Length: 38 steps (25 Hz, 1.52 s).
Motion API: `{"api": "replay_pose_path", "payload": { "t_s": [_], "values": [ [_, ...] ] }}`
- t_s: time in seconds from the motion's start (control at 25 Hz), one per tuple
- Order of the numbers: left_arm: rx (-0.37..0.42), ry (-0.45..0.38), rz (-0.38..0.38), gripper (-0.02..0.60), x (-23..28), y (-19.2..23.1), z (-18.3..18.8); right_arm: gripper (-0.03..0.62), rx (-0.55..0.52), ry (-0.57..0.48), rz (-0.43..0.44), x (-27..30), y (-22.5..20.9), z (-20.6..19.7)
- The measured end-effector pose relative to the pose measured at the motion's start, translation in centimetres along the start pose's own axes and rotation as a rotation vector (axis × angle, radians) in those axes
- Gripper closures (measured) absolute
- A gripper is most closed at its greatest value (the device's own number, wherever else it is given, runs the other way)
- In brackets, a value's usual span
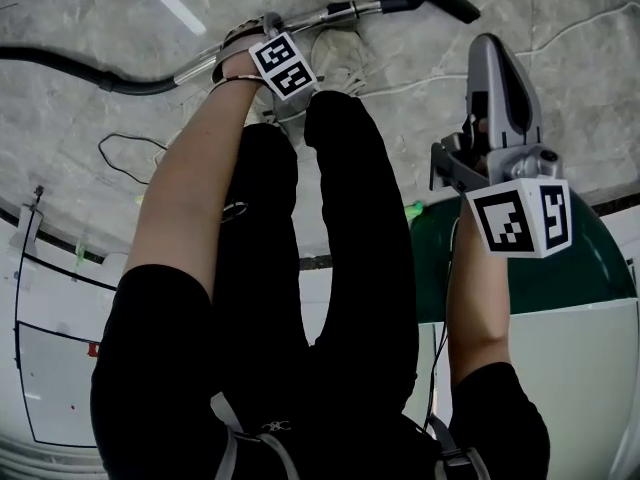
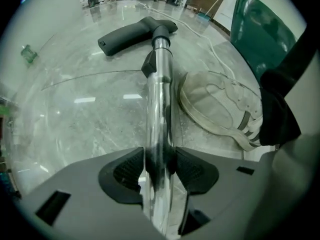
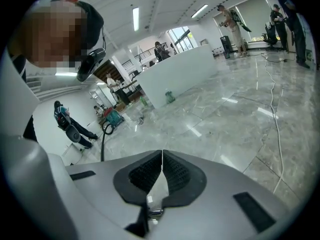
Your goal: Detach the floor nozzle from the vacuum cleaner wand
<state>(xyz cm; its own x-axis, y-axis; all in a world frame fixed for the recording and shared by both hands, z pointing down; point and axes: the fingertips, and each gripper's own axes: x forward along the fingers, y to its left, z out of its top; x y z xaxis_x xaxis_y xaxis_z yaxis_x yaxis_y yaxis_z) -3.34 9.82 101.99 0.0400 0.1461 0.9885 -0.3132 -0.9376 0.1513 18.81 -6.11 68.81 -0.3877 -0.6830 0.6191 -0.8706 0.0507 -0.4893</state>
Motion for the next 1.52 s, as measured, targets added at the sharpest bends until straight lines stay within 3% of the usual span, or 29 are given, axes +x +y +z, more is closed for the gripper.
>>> {"api": "replay_pose_path", "payload": {
  "t_s": [0.08, 0.2, 0.4, 0.52, 0.6, 0.88, 0.96, 1.0, 1.04, 1.16, 1.36, 1.52],
  "values": [
    [-0.009, 0.001, 0.035, 0.407, 0.0, 0.0, -0.1, 0.579, -0.007, 0.003, 0.008, 0.2, 0.2, 0.1],
    [-0.025, -0.017, 0.020, 0.407, -1.1, -0.2, -0.3, 0.579, -0.046, 0.017, 0.034, 0.0, 1.3, 0.7],
    [-0.059, -0.146, 0.023, 0.407, -8.2, 1.3, 0.7, 0.558, 0.015, 0.021, -0.012, -2.5, 1.5, 0.7],
    [-0.075, -0.256, 0.032, 0.407, -14.4, 2.0, 2.4, 0.284, 0.115, 0.077, -0.057, -3.4, 1.6, -0.8],
    [-0.076, -0.326, 0.030, 0.407, -18.7, 2.0, 3.6, 0.239, 0.173, 0.078, -0.065, -3.5, 2.1, -0.9],
    [-0.012, -0.511, 0.038, 0.407, -29.7, 1.2, 6.3, 0.237, 0.311, -0.058, 0.022, -1.2, 4.5, 5.4],
    [0.004, -0.537, 0.028, 0.407, -31.8, -0.5, 5.6, 0.240, 0.350, -0.080, 0.093, -2.4, 6.5, 6.3],
    [0.003, -0.545, 0.017, 0.407, -32.6, -1.2, 5.2, 0.301, 0.373, -0.087, 0.121, -3.2, 7.6, 6.5],
    [-0.003, -0.548, 0.002, 0.407, -33.3, -1.8, 4.7, 0.456, 0.383, -0.089, 0.132, -3.8, 8.5, 6.7],
    [-0.009, -0.521, -0.015, 0.407, -34.1, -2.6, 3.9, 0.467, 0.334, -0.082, 0.161, -4.8, 10.6, 6.8],
    [0.114, -0.432, 0.147, 0.405, -33.4, -2.3, 5.7, 0.467, 0.277, -0.091, 0.149, -5.1, 11.0, 7.2],
    [0.069, -0.554, 0.188, 0.407, -36.0, -1.3, 9.2, 0.467, 0.281, -0.077, 0.172, -4.6, 12.2, 7.9]
  ]
}}
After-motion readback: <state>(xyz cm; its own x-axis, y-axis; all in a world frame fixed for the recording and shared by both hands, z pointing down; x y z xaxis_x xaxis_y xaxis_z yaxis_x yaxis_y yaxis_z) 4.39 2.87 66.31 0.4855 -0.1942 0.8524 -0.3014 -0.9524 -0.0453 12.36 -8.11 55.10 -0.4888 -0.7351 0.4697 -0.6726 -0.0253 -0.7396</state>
